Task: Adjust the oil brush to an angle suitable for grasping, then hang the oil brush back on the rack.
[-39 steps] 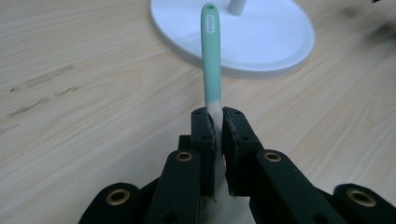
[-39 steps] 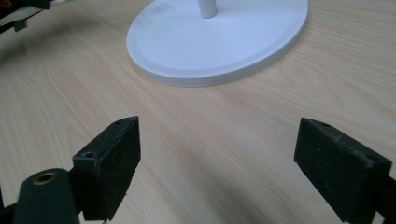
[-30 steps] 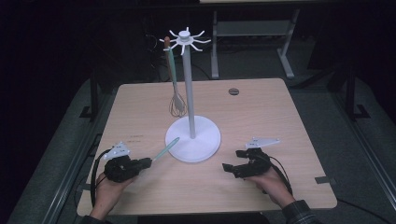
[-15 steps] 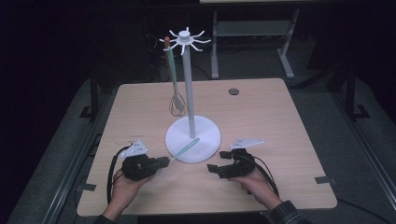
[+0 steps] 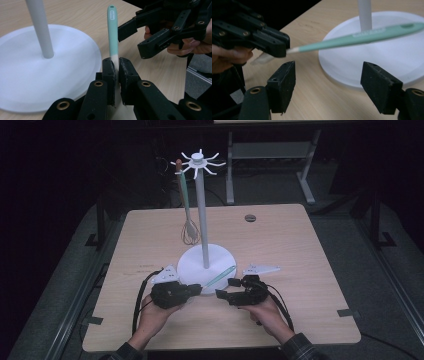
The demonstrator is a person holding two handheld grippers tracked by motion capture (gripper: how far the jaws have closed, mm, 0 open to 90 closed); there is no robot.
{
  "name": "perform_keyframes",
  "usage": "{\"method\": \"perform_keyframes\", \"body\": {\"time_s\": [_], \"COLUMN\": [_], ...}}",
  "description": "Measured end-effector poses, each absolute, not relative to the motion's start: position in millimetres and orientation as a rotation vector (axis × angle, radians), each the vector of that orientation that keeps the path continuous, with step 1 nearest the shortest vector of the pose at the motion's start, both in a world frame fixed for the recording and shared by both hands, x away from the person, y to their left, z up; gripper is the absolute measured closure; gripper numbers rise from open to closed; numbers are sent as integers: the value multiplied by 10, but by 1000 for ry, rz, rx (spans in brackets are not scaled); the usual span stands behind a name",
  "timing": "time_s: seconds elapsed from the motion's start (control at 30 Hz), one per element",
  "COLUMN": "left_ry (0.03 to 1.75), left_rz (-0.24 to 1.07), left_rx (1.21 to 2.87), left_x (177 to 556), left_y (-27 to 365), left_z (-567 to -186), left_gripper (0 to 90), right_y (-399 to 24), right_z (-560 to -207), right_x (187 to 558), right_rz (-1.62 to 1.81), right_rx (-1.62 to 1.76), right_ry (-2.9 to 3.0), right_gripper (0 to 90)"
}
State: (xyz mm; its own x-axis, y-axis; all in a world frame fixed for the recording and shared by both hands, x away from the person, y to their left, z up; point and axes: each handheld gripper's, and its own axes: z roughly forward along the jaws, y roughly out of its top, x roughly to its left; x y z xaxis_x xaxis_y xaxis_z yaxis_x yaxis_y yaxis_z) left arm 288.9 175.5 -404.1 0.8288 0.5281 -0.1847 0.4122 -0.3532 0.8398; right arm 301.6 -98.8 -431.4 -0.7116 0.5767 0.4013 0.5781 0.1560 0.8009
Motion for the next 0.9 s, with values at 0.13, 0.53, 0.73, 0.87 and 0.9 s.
{"method": "perform_keyframes", "body": {"time_s": [0.13,0.53,0.73,0.87,0.9], "left_ry": [679,649,641,620,620], "left_rz": [141,163,176,180,180], "left_rx": [1985,1984,1989,2008,2008], "left_x": [2896,2871,2912,2948,2948], "left_y": [1693,1597,1557,1526,1526], "left_z": [-4032,-4034,-4047,-4055,-4055], "left_gripper": [838,837,835,834,834], "right_y": [-977,-981,-989,-998,-998], "right_z": [-4285,-4264,-4239,-4213,-4213], "right_x": [3043,3090,3131,3155,3155], "right_rz": [-1679,-1741,-1764,-1788,-1788], "right_rx": [-1206,-1195,-1174,-1168,-1168], "right_ry": [-2354,-2261,-2224,-2204,-2204], "right_gripper": [333,550,625,681,681]}}
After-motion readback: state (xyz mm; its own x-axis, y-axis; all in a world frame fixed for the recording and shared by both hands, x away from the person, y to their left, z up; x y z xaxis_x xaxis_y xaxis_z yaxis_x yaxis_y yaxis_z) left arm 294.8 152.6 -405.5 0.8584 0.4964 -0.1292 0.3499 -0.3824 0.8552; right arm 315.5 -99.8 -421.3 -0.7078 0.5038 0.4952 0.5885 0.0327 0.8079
